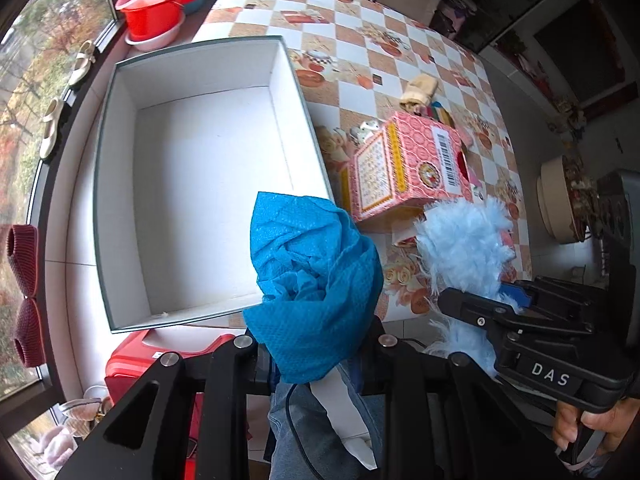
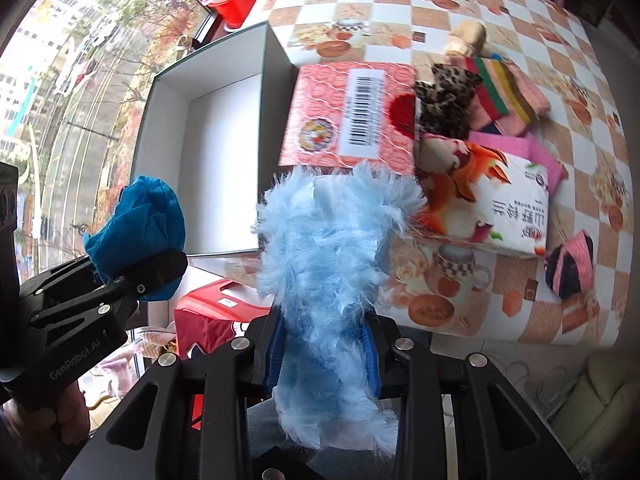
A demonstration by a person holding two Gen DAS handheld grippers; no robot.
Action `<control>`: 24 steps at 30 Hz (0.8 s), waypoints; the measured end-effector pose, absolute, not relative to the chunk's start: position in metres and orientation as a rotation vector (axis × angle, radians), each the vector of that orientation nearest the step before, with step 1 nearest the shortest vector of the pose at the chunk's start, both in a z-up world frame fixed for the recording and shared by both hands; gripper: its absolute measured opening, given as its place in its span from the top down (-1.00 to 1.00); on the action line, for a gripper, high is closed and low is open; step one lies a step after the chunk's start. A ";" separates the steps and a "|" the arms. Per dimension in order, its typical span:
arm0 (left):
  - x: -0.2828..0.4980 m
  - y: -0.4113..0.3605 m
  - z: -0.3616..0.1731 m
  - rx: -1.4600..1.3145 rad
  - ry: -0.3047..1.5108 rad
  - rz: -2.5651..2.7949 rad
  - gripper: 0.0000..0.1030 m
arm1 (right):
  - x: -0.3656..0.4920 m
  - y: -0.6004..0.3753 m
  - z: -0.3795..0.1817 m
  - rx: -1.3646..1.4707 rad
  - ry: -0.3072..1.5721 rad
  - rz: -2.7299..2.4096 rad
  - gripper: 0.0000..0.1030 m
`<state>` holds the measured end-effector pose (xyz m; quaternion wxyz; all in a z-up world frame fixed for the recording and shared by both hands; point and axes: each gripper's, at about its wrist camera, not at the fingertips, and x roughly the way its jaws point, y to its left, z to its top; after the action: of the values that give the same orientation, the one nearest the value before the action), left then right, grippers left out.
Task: Organize soft objects
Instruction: 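Carry the blue cloth and fluffy duster in both tools over the white box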
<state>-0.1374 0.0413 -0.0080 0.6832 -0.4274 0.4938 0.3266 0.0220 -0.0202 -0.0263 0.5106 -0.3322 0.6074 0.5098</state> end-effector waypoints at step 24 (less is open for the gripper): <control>-0.194 0.074 -0.015 -1.068 1.035 0.930 0.47 | -0.026 0.033 -0.017 -0.913 1.380 1.385 0.34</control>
<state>-0.1945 0.0744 -0.0149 0.6394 -0.4682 0.4537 0.4076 -0.0262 0.0326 -0.0167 0.4721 -0.3730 0.5638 0.5658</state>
